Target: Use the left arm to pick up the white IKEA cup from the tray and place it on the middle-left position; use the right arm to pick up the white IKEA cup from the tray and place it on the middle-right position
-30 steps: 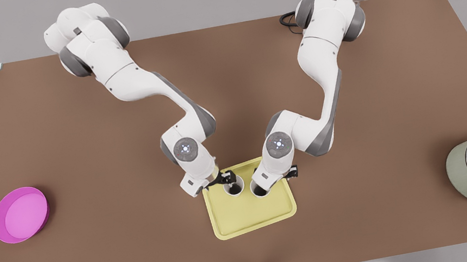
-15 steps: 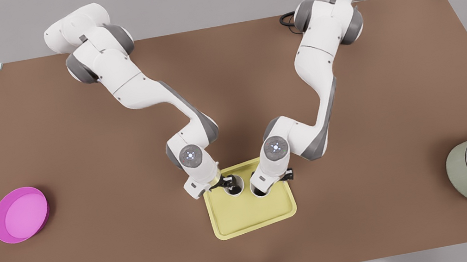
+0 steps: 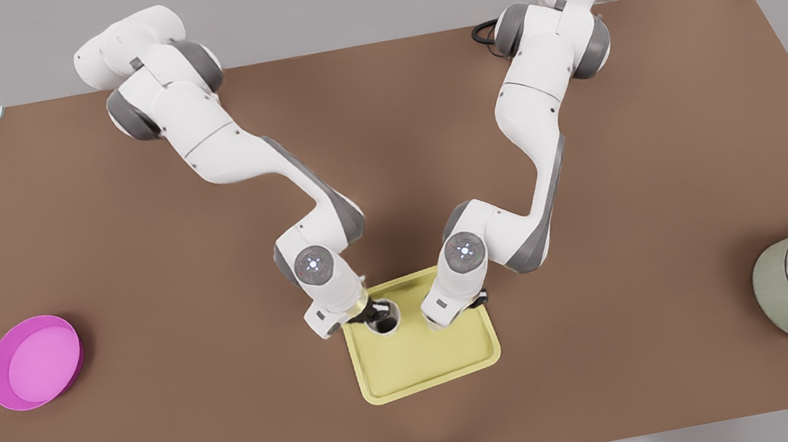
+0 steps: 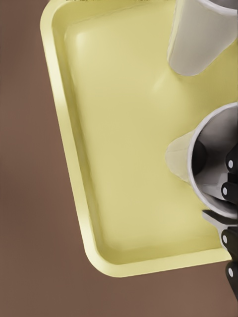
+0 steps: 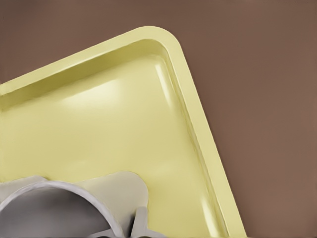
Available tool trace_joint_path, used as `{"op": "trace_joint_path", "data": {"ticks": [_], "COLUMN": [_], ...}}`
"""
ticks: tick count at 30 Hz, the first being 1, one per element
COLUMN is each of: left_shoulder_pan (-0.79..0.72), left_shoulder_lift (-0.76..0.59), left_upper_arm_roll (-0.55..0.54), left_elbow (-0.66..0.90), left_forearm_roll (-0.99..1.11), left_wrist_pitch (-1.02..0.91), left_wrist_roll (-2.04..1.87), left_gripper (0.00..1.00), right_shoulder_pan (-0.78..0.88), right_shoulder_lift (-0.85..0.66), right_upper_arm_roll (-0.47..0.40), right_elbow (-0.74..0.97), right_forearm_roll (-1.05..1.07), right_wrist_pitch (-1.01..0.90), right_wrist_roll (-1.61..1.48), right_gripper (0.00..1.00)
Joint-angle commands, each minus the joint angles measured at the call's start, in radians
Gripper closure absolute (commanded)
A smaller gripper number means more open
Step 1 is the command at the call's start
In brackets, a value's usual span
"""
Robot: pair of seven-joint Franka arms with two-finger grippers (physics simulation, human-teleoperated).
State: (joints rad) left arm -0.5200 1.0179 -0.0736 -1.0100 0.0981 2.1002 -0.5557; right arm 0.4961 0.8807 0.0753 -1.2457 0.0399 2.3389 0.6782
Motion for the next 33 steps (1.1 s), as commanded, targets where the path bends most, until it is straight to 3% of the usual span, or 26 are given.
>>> {"op": "trace_joint_path", "data": {"ticks": [1,3,5,6,10,16,20,23,24,25,28,33], "left_shoulder_pan": [0.003,0.009,0.024,0.026,0.049,0.285,0.445,0.48,0.505,0.512,0.522,0.518], "left_shoulder_lift": [-0.006,-0.016,-0.025,-0.032,-0.055,-0.136,-0.125,-0.154,-0.193,-0.242,-0.364,-0.348], "left_upper_arm_roll": [0.0,0.002,0.002,0.002,0.002,0.002,0.0,0.002,0.001,0.002,0.003,0.005], "left_elbow": [0.001,0.002,0.004,0.004,0.01,0.004,0.001,-0.073,-0.133,-0.219,-0.476,-0.473], "left_forearm_roll": [-0.014,-0.015,-0.023,-0.028,-0.029,-0.152,-0.274,-0.304,-0.31,-0.322,-0.339,-0.273], "left_wrist_pitch": [0.001,-0.011,-0.014,-0.015,-0.081,-0.252,-0.247,-0.23,-0.215,-0.171,0.024,0.125], "left_wrist_roll": [-0.018,-0.013,-0.009,-0.004,0.039,0.533,0.878,0.976,1.014,1.042,1.094,1.148], "left_gripper": [0.65,0.65,0.67,0.74,0.82,0.79,0.8,0.8,0.8,0.8,0.8,0.8], "right_shoulder_pan": [-0.028,-0.088,-0.244,-0.32,-0.542,-0.613,-0.625,-0.627,-0.627,-0.627,-0.63,-0.651], "right_shoulder_lift": [-0.042,-0.115,-0.166,-0.178,-0.166,-0.078,-0.02,-0.006,-0.005,-0.005,-0.028,-0.069], "right_upper_arm_roll": [0.006,0.004,0.003,0.003,-0.006,-0.035,-0.035,-0.035,-0.035,-0.035,-0.035,-0.029], "right_elbow": [0.0,-0.006,-0.009,-0.009,-0.011,-0.008,-0.011,-0.011,-0.011,-0.011,-0.009,-0.008], "right_forearm_roll": [0.005,0.002,-0.002,-0.003,-0.092,-0.123,-0.118,-0.11,-0.109,-0.112,-0.112,-0.095], "right_wrist_pitch": [-0.082,-0.216,-0.354,-0.371,-0.385,-0.342,-0.182,-0.178,-0.178,-0.181,-0.196,-0.267], "right_wrist_roll": [0.011,-0.132,-0.5,-0.658,-1.095,-1.218,-1.217,-1.215,-1.207,-1.207,-1.215,-1.25], "right_gripper": [0.9,0.9,0.9,0.9,0.89,0.9,0.9,0.87,0.58,0.0,0.0,0.0]}}
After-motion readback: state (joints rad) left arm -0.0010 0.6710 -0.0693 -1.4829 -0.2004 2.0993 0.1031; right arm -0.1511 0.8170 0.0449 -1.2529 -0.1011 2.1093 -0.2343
